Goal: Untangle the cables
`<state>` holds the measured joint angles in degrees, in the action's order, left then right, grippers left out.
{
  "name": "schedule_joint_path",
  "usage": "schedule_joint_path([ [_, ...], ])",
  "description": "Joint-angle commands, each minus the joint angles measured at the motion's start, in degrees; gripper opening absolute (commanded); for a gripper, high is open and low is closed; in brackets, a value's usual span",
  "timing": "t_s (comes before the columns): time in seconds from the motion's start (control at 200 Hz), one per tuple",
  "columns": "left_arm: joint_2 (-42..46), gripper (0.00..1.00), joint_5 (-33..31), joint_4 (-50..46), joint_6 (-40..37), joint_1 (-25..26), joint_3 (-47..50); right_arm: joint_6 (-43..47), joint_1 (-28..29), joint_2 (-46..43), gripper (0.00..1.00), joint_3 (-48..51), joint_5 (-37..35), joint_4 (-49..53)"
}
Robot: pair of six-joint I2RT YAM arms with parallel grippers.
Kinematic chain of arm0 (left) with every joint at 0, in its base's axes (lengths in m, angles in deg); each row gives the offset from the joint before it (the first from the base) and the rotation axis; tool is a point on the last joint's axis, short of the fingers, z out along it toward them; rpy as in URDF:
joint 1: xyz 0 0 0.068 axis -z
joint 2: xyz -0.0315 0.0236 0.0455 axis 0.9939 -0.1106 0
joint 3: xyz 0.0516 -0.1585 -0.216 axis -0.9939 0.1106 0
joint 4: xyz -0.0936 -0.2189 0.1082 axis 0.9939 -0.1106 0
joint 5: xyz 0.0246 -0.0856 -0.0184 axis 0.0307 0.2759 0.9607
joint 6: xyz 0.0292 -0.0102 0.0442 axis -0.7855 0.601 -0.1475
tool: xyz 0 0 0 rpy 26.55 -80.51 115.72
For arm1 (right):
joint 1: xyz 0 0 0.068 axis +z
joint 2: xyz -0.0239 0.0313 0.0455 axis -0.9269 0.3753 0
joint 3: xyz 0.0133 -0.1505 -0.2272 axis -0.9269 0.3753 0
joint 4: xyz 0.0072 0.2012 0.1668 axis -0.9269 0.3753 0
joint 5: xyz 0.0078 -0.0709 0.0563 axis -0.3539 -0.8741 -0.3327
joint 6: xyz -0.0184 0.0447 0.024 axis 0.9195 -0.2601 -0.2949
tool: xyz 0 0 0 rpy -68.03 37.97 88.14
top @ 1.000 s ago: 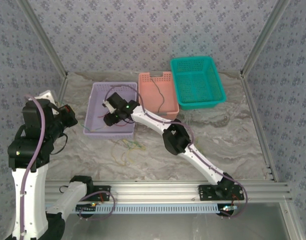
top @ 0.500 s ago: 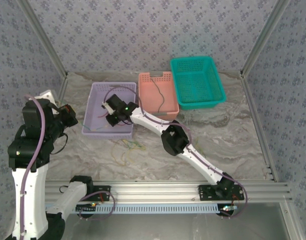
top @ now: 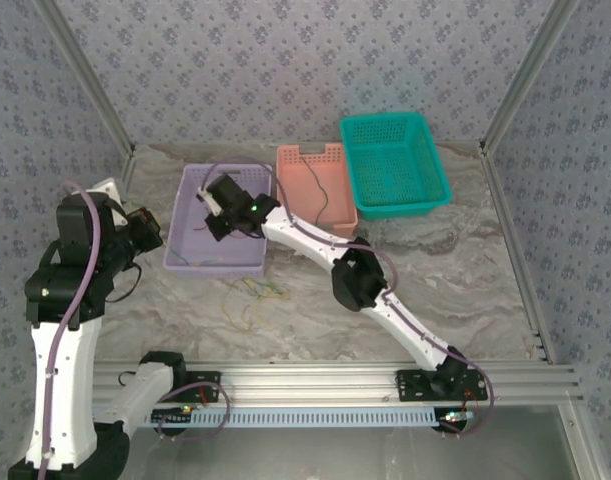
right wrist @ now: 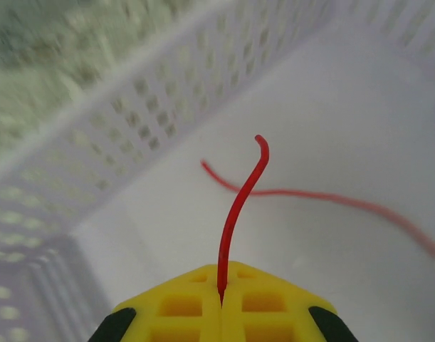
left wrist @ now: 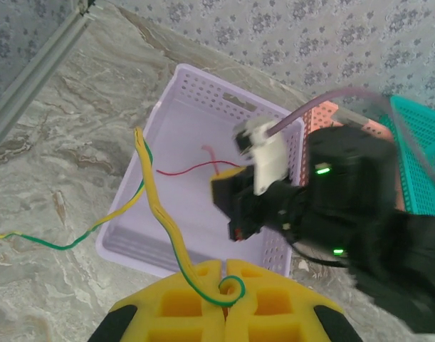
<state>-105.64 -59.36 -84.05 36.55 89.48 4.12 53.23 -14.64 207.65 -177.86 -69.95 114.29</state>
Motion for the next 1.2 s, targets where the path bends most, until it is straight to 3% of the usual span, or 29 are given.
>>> schedule_joint_path([
  [0.0, -1.63, 0.0, 2.93, 2.02, -1.45, -0.37, -1.21, -1.41, -1.55, -9.81, 0.0, -1.0, -4.6, -1.59],
  [0.175, -7.02, 0.0, 10.41, 4.83, -1.85, -0.38, -3.31, -5.32, -7.05, -17.14, 0.0, 2.57, -8.16, 1.7],
  [0.28, -9.81, 0.0, 13.03, 6.77, -1.5, -0.37, -3.96, -6.39, -11.24, -23.37, 0.0, 9.4, -5.8, -1.88],
  [0.375, -11.95, 0.0, 15.95, 9.02, -1.47, -0.36, -3.66, -7.11, -15.08, -25.45, 0.0, 7.77, -3.55, -0.9],
  [0.605, -19.45, 0.0, 21.99, 14.78, -4.69, -0.37, -2.64, -8.31, -24.04, -25.13, 0.0, -4.86, -5.42, 8.07],
  [0.954, -32.82, 0.0, 27.16, 23.18, -11.37, -0.37, -8.43, -12.66, -37.82, -24.24, 0.0, -3.82, -4.4, 7.26],
  [1.109, -35.27, 0.0, 23.13, 25.47, -13.92, -0.46, -9.67, -13.43, -41.26, -21.77, 0.0, -3.11, -3.22, 5.93],
  [1.194, -36.09, 0.0, 24.95, 25.82, -16.37, -0.37, -9.92, -13.43, -42.9, -19.95, 0.0, -3.2, -3.15, 5.39],
])
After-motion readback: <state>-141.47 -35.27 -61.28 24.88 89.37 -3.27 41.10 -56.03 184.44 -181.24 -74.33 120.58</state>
